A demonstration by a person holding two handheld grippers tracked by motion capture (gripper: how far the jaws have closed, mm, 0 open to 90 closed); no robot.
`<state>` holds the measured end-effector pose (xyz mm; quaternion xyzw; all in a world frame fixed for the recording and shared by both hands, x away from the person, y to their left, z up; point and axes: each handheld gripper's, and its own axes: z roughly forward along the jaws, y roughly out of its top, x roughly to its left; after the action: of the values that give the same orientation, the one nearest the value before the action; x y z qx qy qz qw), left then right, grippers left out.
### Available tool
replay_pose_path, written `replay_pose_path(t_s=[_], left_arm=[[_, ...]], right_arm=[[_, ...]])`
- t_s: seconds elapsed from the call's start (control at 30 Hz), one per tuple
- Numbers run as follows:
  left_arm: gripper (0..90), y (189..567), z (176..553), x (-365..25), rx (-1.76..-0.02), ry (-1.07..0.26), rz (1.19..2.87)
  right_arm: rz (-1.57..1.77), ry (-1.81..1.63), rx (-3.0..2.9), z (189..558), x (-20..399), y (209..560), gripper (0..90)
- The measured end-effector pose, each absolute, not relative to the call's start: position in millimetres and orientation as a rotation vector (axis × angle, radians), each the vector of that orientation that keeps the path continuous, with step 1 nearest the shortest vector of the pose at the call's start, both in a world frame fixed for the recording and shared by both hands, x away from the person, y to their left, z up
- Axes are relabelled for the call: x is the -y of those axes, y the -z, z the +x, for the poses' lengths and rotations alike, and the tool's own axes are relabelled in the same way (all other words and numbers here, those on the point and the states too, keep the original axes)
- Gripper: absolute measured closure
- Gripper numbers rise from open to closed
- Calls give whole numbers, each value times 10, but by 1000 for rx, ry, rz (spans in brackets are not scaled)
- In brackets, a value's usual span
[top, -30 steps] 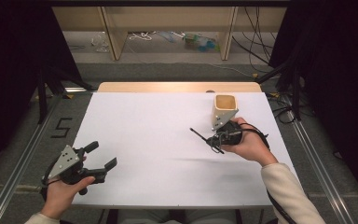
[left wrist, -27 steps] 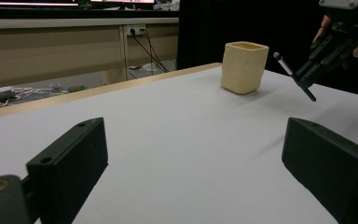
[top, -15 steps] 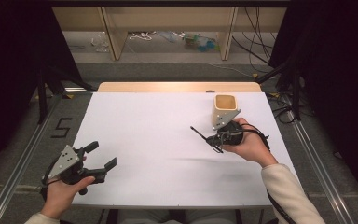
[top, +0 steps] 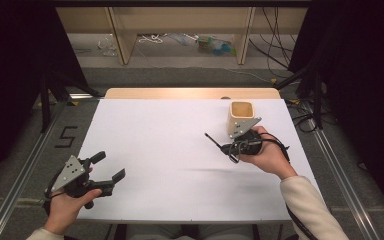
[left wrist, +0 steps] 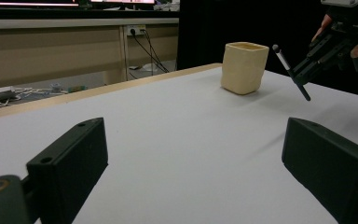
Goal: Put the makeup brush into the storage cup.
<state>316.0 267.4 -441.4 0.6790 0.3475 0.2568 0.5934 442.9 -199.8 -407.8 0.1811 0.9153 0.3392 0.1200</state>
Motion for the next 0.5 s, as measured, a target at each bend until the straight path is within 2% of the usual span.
replay_pose_path(t_s=[0.5], left_arm=[[66, 4415, 3161, -2674, -810, -597, 1578]], right_arm=[[554, -1048, -2637, 4431, 2042, 4056, 846]])
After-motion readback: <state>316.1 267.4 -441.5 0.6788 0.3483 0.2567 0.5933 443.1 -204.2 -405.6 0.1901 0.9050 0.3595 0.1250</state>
